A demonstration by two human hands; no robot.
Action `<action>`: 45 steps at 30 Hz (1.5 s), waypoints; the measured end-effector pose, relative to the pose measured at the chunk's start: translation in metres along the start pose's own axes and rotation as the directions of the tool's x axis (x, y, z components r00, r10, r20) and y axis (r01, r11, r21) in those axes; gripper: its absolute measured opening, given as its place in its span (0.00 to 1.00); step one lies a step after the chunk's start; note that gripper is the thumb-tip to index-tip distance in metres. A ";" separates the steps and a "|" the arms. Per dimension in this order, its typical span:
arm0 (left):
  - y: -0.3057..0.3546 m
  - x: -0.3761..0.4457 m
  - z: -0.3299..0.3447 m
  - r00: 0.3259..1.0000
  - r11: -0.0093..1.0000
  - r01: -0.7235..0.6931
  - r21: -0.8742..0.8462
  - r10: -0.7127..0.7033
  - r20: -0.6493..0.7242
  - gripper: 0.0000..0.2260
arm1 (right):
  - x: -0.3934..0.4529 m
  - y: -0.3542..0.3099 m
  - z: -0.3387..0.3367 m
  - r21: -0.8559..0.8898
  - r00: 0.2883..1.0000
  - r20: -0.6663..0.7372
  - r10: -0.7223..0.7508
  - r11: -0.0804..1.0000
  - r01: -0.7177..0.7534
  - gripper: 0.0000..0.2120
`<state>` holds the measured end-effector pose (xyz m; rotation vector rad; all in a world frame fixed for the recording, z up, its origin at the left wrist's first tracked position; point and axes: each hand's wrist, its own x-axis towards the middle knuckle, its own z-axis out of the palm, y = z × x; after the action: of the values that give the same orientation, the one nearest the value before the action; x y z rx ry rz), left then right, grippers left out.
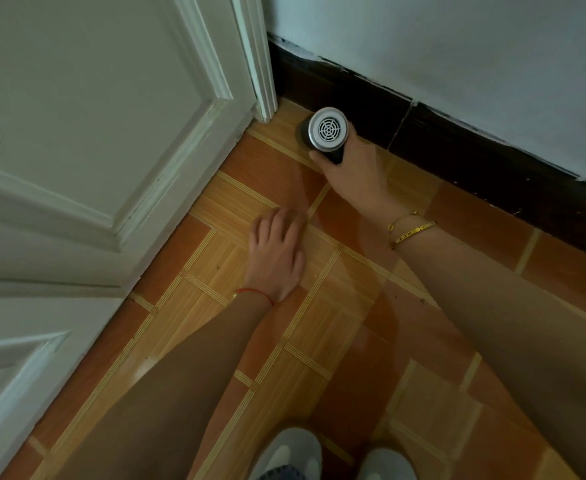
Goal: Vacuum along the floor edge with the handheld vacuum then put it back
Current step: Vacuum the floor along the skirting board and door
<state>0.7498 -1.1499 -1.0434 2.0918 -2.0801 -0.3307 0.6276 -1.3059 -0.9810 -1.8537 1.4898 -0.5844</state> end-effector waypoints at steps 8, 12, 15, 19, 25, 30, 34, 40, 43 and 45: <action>0.012 0.011 0.022 0.999 1.000 -0.017 0.006 0.017 -0.037 0.24 | 0.028 0.003 0.005 0.006 0.998 0.022 -0.059 0.998 0.059 0.30; 0.012 0.012 0.022 0.999 1.000 -0.024 0.000 0.024 -0.042 0.23 | 0.037 0.003 0.008 0.042 0.996 0.056 -0.065 0.997 0.062 0.30; 0.012 0.012 0.022 0.998 1.000 -0.022 -0.005 0.021 -0.056 0.23 | 0.033 0.009 0.004 0.045 0.999 0.024 -0.045 0.998 0.044 0.31; 0.014 0.011 0.022 0.998 1.000 -0.019 -0.010 0.019 -0.056 0.23 | 0.014 0.026 -0.016 -0.009 0.999 -0.050 0.000 1.000 0.000 0.31; 0.017 0.011 0.021 0.998 1.000 -0.007 -0.010 0.006 -0.070 0.23 | -0.038 0.063 -0.054 -0.021 0.980 -0.163 0.118 0.992 -0.123 0.32; 0.018 0.010 0.022 0.995 1.000 -0.008 -0.008 0.007 -0.097 0.22 | -0.063 0.082 -0.070 -0.029 0.962 -0.209 0.177 0.982 -0.187 0.34; 0.017 0.011 0.022 0.994 1.000 -0.009 -0.012 0.008 -0.105 0.22 | -0.056 0.072 -0.066 -0.091 0.979 -0.173 0.110 0.988 -0.127 0.31; 0.015 0.010 0.024 0.996 1.000 -0.014 -0.009 0.013 -0.090 0.23 | -0.061 0.072 -0.072 -0.007 0.966 -0.179 0.185 0.982 -0.190 0.31; 0.015 0.009 0.025 0.996 1.000 -0.003 0.004 0.003 -0.090 0.23 | -0.086 0.090 -0.087 0.002 0.938 -0.226 0.262 0.963 -0.269 0.32; 0.016 0.009 0.025 0.996 1.000 0.001 0.008 0.000 -0.094 0.23 | -0.104 0.105 -0.102 0.010 0.916 -0.259 0.307 0.949 -0.316 0.32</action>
<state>0.7277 -1.1578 -1.0629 2.0705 -2.0306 -0.2205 0.4606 -1.2399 -0.9836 -1.5588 1.9306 -0.6659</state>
